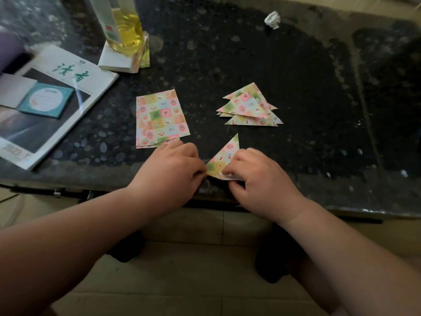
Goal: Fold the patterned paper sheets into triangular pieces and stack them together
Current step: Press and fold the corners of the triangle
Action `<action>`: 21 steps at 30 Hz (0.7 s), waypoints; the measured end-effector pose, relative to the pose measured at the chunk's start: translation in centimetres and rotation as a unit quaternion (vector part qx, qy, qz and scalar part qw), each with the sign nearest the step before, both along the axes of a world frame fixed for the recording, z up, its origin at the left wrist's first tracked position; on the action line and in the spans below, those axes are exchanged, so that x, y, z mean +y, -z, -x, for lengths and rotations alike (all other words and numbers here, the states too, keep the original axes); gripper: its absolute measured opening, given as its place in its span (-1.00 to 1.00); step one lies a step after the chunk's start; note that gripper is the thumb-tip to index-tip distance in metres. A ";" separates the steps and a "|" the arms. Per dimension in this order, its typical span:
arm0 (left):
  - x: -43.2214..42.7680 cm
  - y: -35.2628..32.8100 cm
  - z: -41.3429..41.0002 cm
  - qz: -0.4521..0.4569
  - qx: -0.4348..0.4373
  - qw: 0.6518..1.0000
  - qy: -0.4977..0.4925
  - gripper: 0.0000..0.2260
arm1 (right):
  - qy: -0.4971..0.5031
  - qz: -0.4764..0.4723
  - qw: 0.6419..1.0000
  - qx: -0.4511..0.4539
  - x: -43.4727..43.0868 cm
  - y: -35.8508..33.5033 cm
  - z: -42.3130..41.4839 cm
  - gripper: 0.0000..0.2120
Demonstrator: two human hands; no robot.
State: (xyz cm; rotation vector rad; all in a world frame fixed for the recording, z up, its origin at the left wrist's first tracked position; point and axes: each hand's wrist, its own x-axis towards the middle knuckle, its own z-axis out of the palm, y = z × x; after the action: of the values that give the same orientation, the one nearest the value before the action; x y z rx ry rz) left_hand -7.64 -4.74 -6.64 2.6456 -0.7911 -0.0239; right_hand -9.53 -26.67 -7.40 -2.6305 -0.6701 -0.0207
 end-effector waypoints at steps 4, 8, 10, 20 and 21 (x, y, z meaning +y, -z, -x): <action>-0.1 -0.4 0.4 0.001 0.027 1.000 -0.002 -0.88 | -0.003 -0.006 1.000 0.005 0.2 0.1 0.1 -0.86; -0.2 -0.7 -0.1 -0.002 0.116 0.991 -0.063 -0.86 | -0.002 -0.010 1.000 0.025 0.4 0.1 0.1 -0.88; -0.2 -0.8 -0.2 -0.006 0.138 0.988 -0.072 -0.87 | 0.009 -0.025 0.998 0.052 0.2 -0.1 -0.1 -0.82; -0.5 -1.0 0.2 -0.010 0.183 0.979 -0.092 -0.70 | 0.062 0.003 0.985 0.160 2.1 -1.3 -0.3 -0.85; -0.5 -0.8 0.3 -0.005 0.174 0.981 -0.085 -0.68 | 0.067 0.004 0.984 0.164 2.2 -1.4 -0.3 -0.87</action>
State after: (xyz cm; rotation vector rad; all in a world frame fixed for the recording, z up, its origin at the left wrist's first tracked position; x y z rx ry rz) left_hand -7.95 -5.21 -5.79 2.6039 -0.4475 -0.4328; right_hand -9.20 -24.46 -5.98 -2.5951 -0.3792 0.3682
